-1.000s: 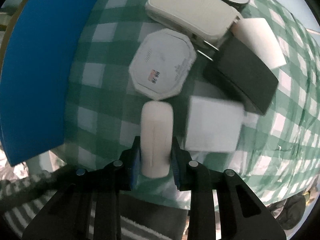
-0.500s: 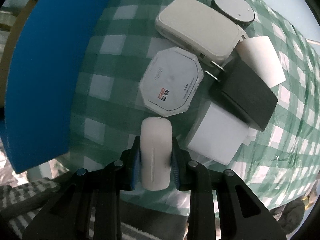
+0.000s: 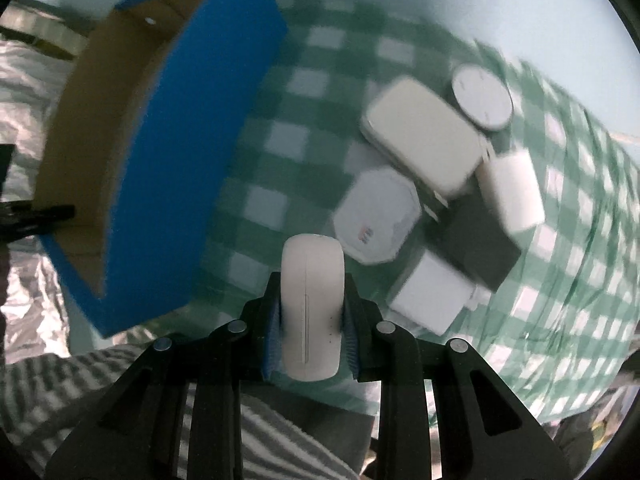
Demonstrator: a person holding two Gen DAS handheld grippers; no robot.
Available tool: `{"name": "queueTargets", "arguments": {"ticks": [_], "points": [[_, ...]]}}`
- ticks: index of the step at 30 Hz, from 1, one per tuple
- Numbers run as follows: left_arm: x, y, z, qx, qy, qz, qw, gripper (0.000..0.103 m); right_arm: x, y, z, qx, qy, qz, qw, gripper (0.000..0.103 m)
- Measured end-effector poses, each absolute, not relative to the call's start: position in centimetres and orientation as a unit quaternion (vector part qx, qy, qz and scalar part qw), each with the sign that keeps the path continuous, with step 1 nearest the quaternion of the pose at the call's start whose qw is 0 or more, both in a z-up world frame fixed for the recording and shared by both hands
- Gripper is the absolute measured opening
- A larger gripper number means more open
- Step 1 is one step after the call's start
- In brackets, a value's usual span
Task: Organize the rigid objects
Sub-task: 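Carry the white earbud case into the box and open the right tool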
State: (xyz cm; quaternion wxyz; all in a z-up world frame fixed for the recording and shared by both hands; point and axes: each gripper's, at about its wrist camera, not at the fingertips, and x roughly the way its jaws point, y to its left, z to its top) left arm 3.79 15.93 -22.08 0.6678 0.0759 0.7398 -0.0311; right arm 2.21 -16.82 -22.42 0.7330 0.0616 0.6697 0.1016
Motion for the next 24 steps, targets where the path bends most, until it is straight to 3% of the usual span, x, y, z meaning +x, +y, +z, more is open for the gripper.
{"name": "queueTargets", "arguments": {"ticks": [11, 24], "points": [[3.9, 15.9, -22.3, 0.078, 0.742, -0.031, 0.666, 0.020, 6.7, -11.9, -14.9, 0.046, 0.625, 0.173, 0.760, 0.027], [3.9, 15.8, -22.7, 0.083, 0.744, -0.029, 0.662, 0.020, 10.4, -4.8, -15.5, 0.016, 0.623, 0.235, 0.746, 0.027]]}}
